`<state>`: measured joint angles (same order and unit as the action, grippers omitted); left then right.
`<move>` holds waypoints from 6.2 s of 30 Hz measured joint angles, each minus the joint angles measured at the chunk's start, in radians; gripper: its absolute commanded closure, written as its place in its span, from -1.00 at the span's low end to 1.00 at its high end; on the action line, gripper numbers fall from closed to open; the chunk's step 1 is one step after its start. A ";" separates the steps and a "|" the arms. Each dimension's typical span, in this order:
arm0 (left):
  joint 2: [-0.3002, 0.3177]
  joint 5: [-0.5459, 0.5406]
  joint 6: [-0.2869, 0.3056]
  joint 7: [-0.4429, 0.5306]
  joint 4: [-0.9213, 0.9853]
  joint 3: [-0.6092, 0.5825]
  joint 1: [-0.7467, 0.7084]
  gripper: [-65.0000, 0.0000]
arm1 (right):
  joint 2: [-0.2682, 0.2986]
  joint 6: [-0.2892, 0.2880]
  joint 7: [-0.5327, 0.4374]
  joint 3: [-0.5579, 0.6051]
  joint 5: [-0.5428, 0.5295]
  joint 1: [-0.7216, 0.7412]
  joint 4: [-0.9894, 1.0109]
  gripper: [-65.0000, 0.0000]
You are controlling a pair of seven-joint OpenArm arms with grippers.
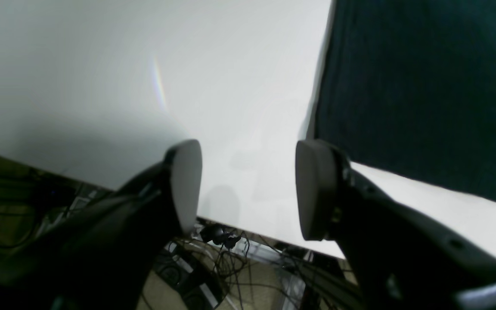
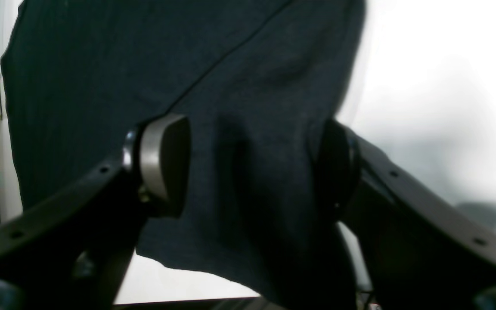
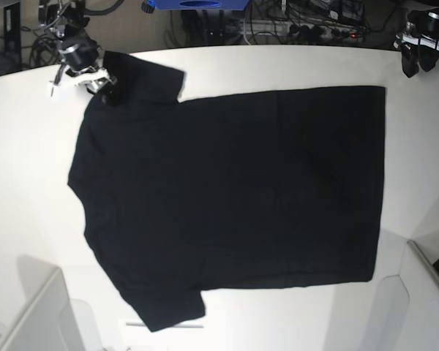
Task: Fold the T-shirt properly
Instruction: 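Lower both grippers onto the shirt's shoulder corners and grasp them, then lift the shoulder corners and pull them toward the robot, then regrasp the shoulder edges with both grippers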
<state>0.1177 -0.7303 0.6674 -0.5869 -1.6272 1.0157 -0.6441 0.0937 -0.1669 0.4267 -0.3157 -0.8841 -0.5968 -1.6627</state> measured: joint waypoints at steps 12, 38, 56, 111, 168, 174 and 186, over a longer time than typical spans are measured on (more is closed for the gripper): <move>-0.004 0.003 0.006 -0.002 0.123 0.000 0.081 -0.01 | -0.003 0.017 0.046 0.005 0.002 -0.003 0.011 1.00; -0.003 -0.027 -0.065 0.041 0.164 -0.282 0.176 0.19 | 0.000 0.016 0.048 0.006 0.002 -0.003 0.011 1.00; 0.014 -0.004 -0.075 0.014 0.124 -0.283 0.125 1.00 | 0.002 0.024 0.067 0.005 0.029 -0.051 -0.045 1.00; 0.005 -0.004 -0.164 -0.133 -0.163 -0.214 0.154 1.00 | -0.001 0.108 0.384 -0.002 0.055 0.242 -0.290 1.00; 0.003 0.301 -0.245 -0.278 0.053 -0.214 0.587 1.00 | 0.002 0.161 0.386 0.006 0.055 0.649 0.208 1.00; 0.013 0.307 -0.245 -0.277 0.093 -0.277 0.592 1.00 | 0.002 0.161 0.386 0.006 0.055 0.649 0.208 1.00; 0.005 0.305 -0.245 -0.272 0.111 -0.280 0.610 1.00 | 0.000 0.161 0.386 0.001 0.055 0.648 0.208 0.94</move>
<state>0.1223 -0.4255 0.4221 -0.8585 -1.5162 0.7357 -0.0345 0.0933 -0.0059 0.8127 -0.3149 -0.8291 0.0509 -1.4544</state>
